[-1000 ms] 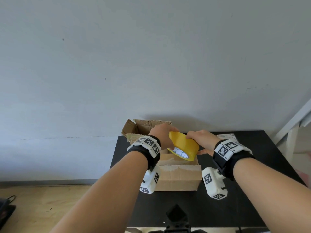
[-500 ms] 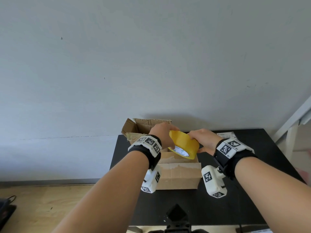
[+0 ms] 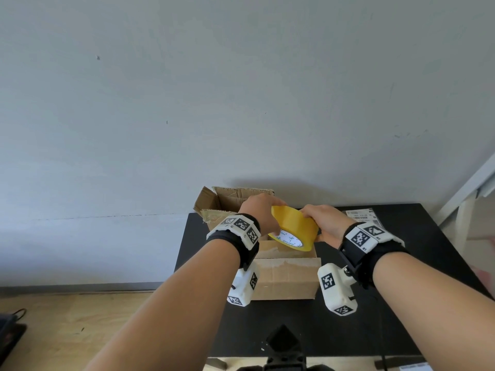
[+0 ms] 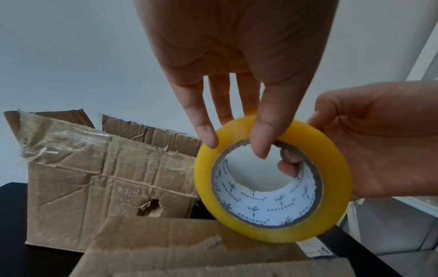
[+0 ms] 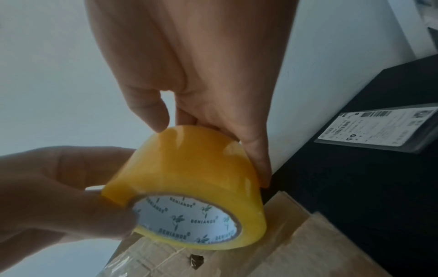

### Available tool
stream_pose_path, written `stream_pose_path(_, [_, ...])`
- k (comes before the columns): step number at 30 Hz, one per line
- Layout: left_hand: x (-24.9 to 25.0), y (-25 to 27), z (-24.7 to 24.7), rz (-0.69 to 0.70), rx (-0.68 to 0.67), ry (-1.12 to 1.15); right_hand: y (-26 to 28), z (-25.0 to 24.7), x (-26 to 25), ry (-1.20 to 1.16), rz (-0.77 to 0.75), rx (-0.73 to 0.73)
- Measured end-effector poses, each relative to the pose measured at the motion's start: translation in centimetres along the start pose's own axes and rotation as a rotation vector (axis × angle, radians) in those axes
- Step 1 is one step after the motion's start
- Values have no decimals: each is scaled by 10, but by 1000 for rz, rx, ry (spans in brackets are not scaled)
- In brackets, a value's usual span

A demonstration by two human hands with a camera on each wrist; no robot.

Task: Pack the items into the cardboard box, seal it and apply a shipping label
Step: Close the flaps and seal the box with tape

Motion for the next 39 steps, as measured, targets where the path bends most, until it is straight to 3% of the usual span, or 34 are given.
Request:
stream_pose_path(5, [1,1,3,0,-14,33,1,-4,4,-15,21,21])
stream_pose_path(16, [-2,3,1,-1,5,31,1,4,8,-88,33,-88])
stream_pose_path(24, [3,4,1,3,-6,20,-2,-2,5,-83,1,10])
stream_pose_path(39, [6,2,1,4,-6,22,6,0,10,-160,45,-49])
Point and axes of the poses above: each hand's wrist, its own y-axis away from the middle knuckle, its own z-axis out of the palm, x = y × z, the point moved 10 cm from there along -y, towards the middle knuckle, and after that the axes turned 14 degrees about -y, right-handed, at the moved point
